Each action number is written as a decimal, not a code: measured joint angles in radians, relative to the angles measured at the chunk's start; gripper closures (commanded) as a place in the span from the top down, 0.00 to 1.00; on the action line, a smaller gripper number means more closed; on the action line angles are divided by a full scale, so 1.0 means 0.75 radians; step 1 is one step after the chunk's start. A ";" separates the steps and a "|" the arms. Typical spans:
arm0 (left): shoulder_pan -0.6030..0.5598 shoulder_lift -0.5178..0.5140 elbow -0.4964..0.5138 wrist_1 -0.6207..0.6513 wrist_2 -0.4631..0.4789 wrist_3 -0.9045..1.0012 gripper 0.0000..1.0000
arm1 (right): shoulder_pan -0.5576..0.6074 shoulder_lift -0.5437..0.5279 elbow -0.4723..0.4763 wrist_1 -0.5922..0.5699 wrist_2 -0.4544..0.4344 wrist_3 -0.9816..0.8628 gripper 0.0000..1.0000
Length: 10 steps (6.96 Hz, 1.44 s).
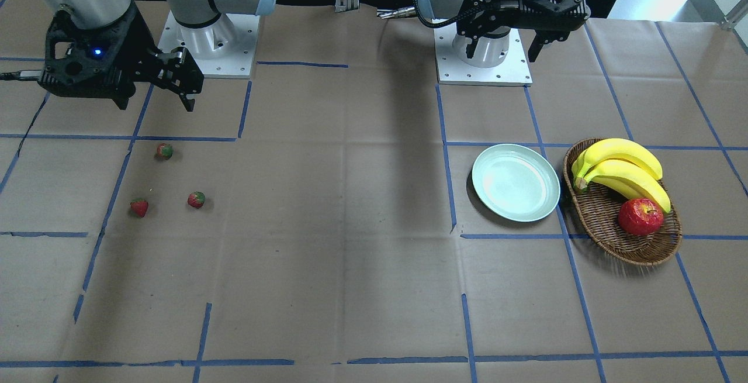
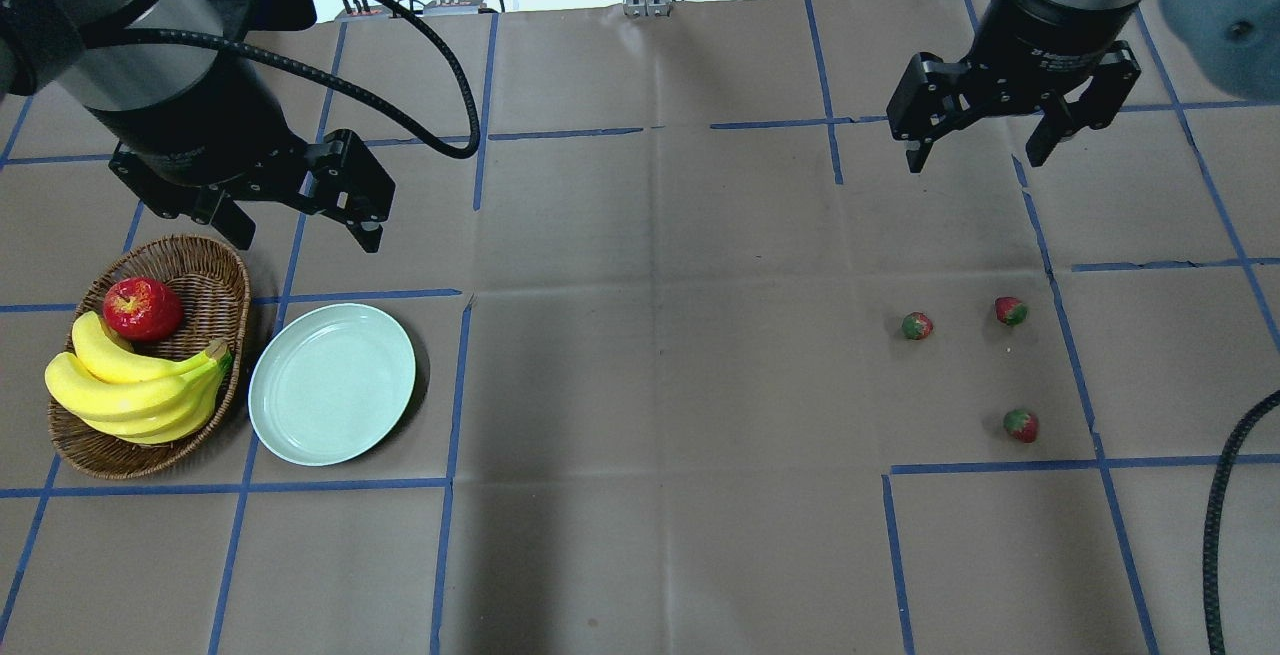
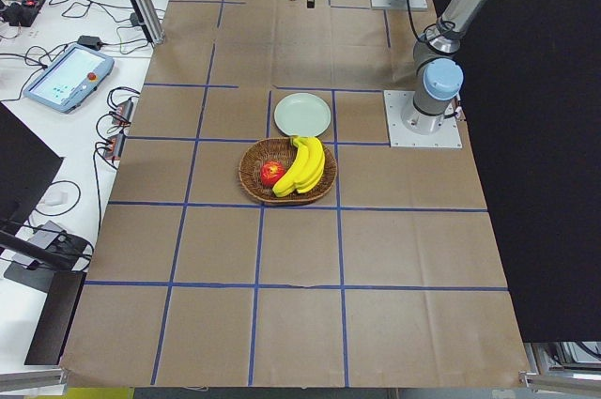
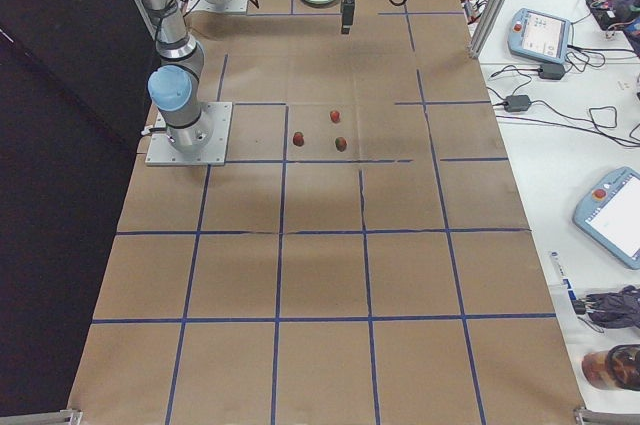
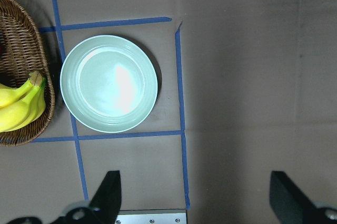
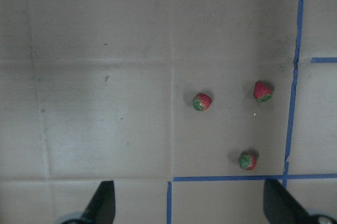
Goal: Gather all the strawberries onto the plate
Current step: 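Move the right gripper over the three strawberries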
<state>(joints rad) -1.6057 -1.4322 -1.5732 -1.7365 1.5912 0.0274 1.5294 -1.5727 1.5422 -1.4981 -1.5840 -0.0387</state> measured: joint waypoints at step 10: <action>0.000 0.007 -0.007 0.001 -0.003 -0.001 1.00 | -0.028 0.088 0.022 -0.046 0.009 -0.023 1.00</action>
<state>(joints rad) -1.6059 -1.4268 -1.5782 -1.7358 1.5893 0.0266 1.5082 -1.5070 1.5585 -1.5325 -1.5775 -0.0557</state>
